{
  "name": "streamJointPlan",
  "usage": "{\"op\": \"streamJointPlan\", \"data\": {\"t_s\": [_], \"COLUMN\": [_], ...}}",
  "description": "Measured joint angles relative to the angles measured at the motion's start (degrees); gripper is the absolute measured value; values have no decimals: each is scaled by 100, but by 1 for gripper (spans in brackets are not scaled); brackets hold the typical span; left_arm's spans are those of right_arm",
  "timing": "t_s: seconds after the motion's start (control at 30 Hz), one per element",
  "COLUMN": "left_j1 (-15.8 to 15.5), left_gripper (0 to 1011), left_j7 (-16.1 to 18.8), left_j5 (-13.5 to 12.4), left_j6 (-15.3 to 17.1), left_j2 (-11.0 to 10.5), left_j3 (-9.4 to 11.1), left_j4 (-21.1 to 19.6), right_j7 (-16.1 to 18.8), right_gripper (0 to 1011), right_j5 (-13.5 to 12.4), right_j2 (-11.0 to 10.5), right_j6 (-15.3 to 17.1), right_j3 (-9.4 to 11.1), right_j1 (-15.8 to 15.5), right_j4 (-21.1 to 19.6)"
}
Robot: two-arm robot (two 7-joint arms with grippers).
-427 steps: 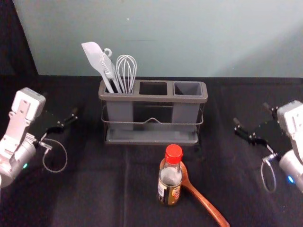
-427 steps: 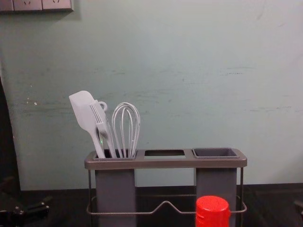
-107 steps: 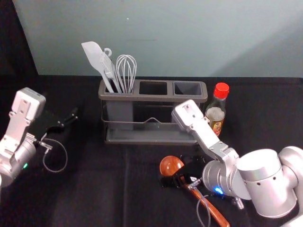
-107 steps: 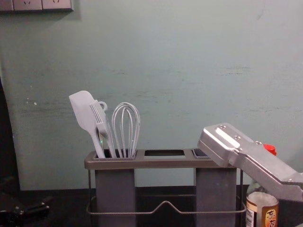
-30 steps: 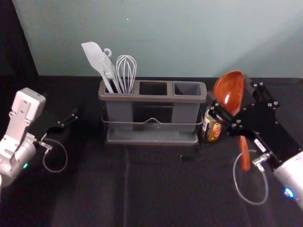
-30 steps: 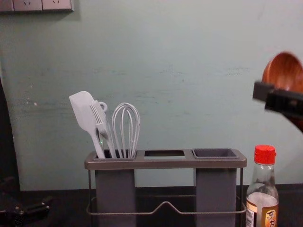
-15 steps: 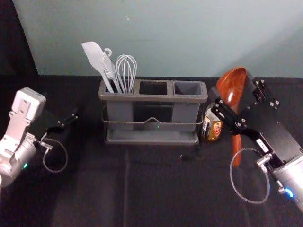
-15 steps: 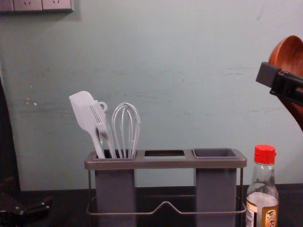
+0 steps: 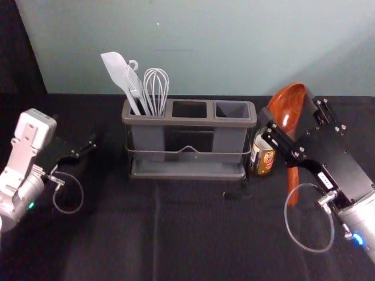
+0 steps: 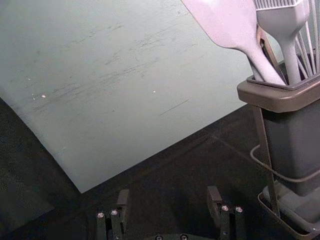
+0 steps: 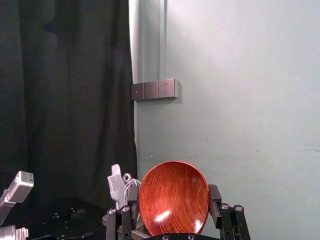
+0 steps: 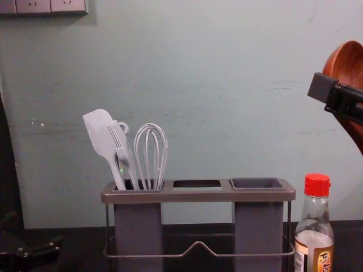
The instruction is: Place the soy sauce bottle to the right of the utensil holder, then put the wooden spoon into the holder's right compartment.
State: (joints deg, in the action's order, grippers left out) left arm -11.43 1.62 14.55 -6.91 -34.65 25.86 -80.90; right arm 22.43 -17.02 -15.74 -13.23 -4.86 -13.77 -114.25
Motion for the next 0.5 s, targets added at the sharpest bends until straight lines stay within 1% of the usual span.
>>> {"op": "streamJointPlan", "data": {"t_s": [0.17, 0.23, 0.27, 0.37, 0.4, 0.5], "left_j1": [0, 0, 0, 0, 0, 0], "left_gripper": [1000, 1000, 1000, 1000, 1000, 1000], "left_j7": [0, 0, 0, 0, 0, 0], "left_j5": [0, 0, 0, 0, 1, 0], "left_j6": [0, 0, 0, 0, 0, 0], "left_j2": [0, 0, 0, 0, 0, 0], "left_j3": [0, 0, 0, 0, 0, 0], "left_j4": [0, 0, 0, 0, 0, 0], "right_j7": [-1, 2, 14, 57, 95, 164], "right_gripper": [837, 837, 837, 837, 837, 837], "right_j5": [3, 14, 14, 12, -3, -65], "right_j2": [-8, -45, -55, -57, -54, -27], "right_j6": [-2, 17, 46, 83, 126, 149], "right_j3": [-2, -54, -121, -223, -295, -407], "right_j1": [5, 138, 289, 560, 770, 1114], "right_j4": [5, 75, 177, 352, 512, 786]}}
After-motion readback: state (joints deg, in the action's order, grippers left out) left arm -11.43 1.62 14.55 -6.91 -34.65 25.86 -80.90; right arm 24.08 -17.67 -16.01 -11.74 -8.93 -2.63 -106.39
